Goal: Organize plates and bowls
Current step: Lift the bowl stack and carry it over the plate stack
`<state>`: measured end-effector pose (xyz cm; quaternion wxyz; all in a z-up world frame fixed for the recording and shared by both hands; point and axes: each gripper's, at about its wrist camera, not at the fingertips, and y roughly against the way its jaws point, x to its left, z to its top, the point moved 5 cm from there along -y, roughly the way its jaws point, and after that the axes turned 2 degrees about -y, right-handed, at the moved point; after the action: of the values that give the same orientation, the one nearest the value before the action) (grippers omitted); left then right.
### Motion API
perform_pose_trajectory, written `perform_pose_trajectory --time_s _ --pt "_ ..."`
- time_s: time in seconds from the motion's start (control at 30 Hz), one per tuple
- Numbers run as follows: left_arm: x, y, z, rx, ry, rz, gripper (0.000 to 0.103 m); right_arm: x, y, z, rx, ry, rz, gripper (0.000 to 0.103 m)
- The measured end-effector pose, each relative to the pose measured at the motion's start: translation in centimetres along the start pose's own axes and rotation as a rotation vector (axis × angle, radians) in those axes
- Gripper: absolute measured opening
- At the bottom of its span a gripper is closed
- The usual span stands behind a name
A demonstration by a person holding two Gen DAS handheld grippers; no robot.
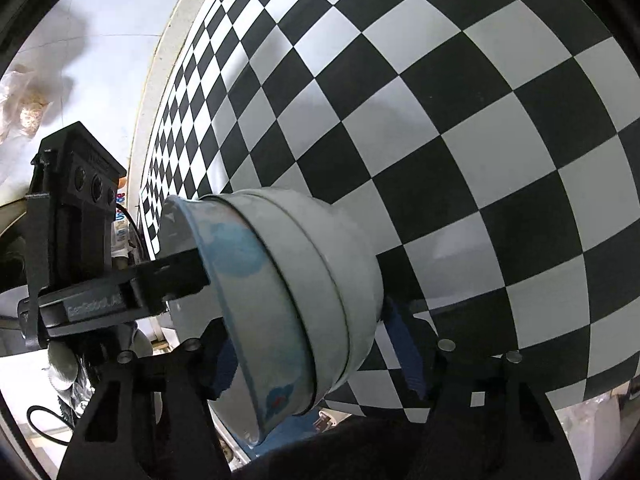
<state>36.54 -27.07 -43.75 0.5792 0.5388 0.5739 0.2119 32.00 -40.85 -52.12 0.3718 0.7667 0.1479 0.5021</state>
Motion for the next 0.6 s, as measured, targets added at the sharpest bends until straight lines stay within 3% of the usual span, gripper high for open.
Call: perform_pose_trajectory --time_s 0.17,0.6 --pt "-0.3 0.2 -0.4 -0.024 -0.028 0.011 0.057 -1.3 -0.2 0.4 -0.009 -0.031 0.02 0.051" --pt "-0.6 1.2 -1.4 -0.079 -0.02 0.048 0.055 -0.8 -0.1 0.2 -0.022 -0.038 0.035 0.05"
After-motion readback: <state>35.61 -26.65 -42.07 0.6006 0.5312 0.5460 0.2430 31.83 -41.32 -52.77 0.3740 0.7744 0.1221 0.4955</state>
